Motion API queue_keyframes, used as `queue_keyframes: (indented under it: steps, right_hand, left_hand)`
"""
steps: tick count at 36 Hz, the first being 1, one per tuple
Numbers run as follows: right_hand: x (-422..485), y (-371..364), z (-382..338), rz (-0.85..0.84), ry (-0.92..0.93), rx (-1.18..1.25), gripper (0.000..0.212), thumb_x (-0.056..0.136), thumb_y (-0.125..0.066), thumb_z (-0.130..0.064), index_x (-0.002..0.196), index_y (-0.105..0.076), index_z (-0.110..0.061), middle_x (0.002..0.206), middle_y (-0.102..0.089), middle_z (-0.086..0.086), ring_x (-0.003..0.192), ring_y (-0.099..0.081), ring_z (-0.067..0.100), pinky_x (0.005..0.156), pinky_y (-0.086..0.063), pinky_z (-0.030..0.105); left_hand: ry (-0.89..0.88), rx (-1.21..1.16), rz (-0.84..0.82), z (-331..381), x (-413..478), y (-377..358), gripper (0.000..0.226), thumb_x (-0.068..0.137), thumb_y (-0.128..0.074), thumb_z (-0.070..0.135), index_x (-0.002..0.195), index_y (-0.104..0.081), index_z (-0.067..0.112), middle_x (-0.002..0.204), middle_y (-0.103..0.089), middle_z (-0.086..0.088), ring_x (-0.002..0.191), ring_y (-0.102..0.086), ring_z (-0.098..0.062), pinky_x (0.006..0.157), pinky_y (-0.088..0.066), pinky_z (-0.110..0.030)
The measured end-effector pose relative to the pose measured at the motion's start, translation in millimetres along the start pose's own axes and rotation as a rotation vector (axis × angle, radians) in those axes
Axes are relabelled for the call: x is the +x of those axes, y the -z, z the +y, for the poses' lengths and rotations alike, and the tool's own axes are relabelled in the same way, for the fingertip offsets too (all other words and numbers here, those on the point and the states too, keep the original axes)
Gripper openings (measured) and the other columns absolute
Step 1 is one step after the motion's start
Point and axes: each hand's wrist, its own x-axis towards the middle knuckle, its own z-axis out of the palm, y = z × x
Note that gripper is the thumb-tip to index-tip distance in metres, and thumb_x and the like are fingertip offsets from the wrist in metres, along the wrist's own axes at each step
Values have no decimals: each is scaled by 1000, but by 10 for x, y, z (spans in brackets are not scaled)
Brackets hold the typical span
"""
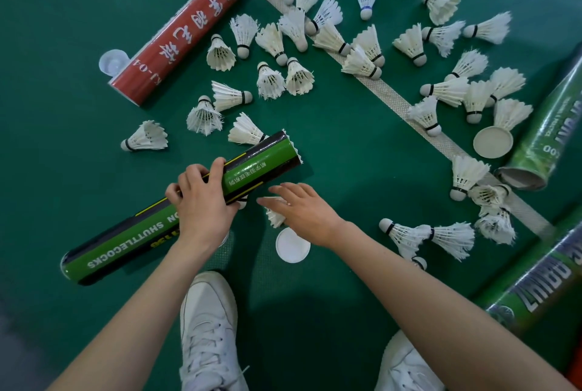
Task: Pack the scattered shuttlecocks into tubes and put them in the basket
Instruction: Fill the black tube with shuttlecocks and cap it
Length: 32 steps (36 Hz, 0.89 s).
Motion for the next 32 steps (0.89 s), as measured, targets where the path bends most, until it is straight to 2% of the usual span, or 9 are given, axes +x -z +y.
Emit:
queue_keyframes:
  steps: [4,8,12,16,19,21,27,30,32]
  right_hand:
    - [44,60,9,10,-55,68,57,89,-50,-1,139,-40,-25,142,-42,5,118,-50,29,95,-38,38]
    - [-131,161,274,81,-281,162,49,89,-50,-5,136,-43,-18,136,-44,8,113,-50,31,90,-40,38]
    - [-427,332,563,337,-538,319,41,87,-56,-3,126,-53,-13,123,-44,12,95,-51,26,80,-48,36]
    - [-457,631,635,794,-802,803,32,84,-70,-15,114,-63,-23,124,-39,3,104,-49,16,91,-48,21]
    - [-345,901,539,985,-771,1404,19,87,-68,-14,102,-67,-26,133,-46,-3,115,-57,15,90,-53,30]
    - [-285,1013,441,931,-684,1595,20,90,-62,-9,109,-64,-17,121,-59,7,104,-64,17,86,-56,34]
    - [-214,945,190,724,-514,1311,35,95,-57,-19,126,-55,-34,127,-58,-3,113,-57,10,102,-44,28]
    - [-213,882,190,673,-521,1209,32,102,-40,-31,132,-50,-37,137,-47,-23,139,-28,2,115,-22,24]
    - [-210,863,192,624,-516,1230,35,103,-31,-36,135,-44,-40,133,-39,-38,142,-13,-5,114,-14,19]
  left_hand:
    - [6,-1,-3,-4,-3,9,78,73,-76,40,138,-35,25,121,-38,-11,116,-33,-29,97,-16,-40]
    - [2,-6,4,-1,-6,-2,77,73,-76,41,137,-36,25,120,-38,-10,116,-33,-29,98,-17,-41]
    - [-26,3,6,18,-14,-22,76,73,-76,41,136,-36,26,119,-37,-10,115,-32,-28,98,-16,-41]
    - [-72,2,-15,104,-59,-40,76,74,-77,34,137,-35,26,119,-36,-8,115,-32,-26,99,-16,-40]
    - [-107,3,-23,188,-112,-46,77,72,-77,31,137,-36,26,119,-37,-7,115,-32,-26,97,-14,-38]
    - [-121,-7,-19,226,-129,-51,78,72,-78,30,138,-36,26,120,-37,-7,115,-33,-26,97,-13,-37]
    - [-123,-53,-15,296,-106,-30,81,71,-79,31,139,-36,26,121,-38,-7,118,-33,-25,98,-14,-37]
    - [-96,-99,1,307,-85,-34,80,70,-80,33,138,-38,25,118,-39,-8,115,-35,-27,97,-17,-39]
    - [-91,-108,7,317,-72,-26,80,70,-80,35,138,-38,24,117,-40,-9,113,-36,-28,96,-18,-40]
